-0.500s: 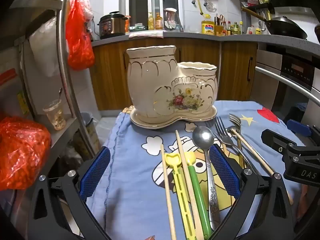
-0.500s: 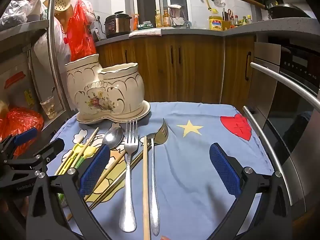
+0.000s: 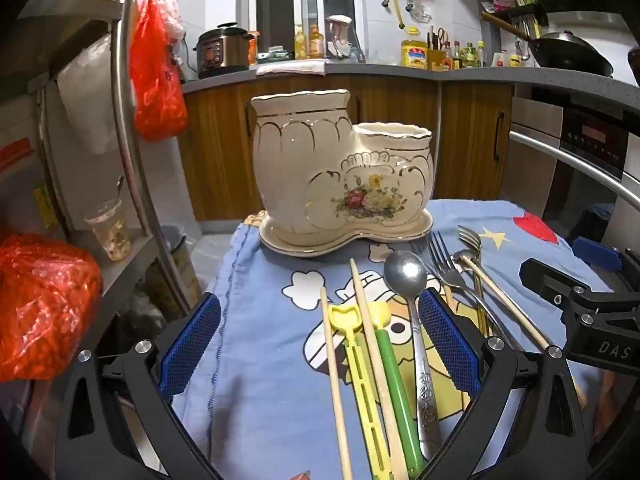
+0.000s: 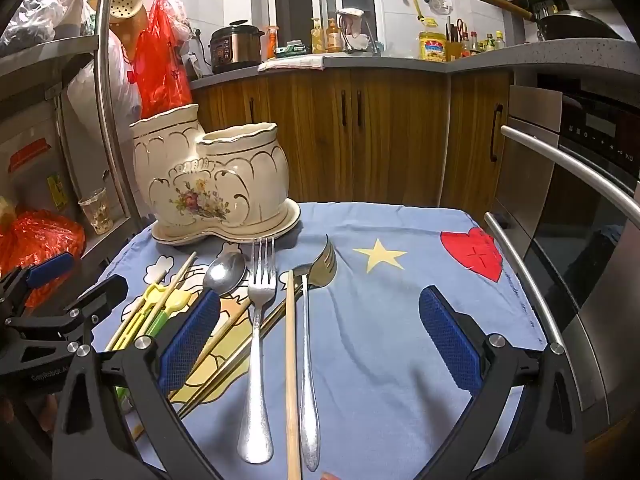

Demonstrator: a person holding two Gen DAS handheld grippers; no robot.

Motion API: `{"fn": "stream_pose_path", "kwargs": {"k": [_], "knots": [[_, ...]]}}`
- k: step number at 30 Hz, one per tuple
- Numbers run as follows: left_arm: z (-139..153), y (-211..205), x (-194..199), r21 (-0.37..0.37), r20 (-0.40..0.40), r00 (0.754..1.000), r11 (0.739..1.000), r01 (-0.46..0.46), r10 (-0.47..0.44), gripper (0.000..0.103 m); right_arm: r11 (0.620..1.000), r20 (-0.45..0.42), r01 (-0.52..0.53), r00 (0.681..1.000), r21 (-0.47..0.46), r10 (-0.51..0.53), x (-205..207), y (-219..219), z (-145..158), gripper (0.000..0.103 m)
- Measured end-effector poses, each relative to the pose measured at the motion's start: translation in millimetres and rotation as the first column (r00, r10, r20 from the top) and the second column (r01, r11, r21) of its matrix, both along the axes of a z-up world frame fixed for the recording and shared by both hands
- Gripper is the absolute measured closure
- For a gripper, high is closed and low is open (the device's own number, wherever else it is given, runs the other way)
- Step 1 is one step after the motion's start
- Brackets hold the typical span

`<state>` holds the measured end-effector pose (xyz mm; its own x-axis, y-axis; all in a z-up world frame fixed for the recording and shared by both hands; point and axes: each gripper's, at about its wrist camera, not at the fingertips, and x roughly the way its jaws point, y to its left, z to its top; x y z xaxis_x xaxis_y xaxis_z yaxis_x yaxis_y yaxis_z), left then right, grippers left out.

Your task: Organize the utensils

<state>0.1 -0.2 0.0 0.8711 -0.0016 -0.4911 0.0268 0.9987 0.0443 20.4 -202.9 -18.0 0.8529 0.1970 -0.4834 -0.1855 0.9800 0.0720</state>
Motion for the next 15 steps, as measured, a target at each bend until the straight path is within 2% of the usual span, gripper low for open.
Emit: {"fn": "stream_pose_path", "kwargs": {"k": [15], "knots": [[0.1, 0.1, 0.1, -0.002, -0.002, 1.0, 1.0, 0.0, 0.0, 0.005, 1.0, -0.005, 0.001, 1.0, -0.002, -0.001, 1.3, 0.3, 0.7, 0.005]]}}
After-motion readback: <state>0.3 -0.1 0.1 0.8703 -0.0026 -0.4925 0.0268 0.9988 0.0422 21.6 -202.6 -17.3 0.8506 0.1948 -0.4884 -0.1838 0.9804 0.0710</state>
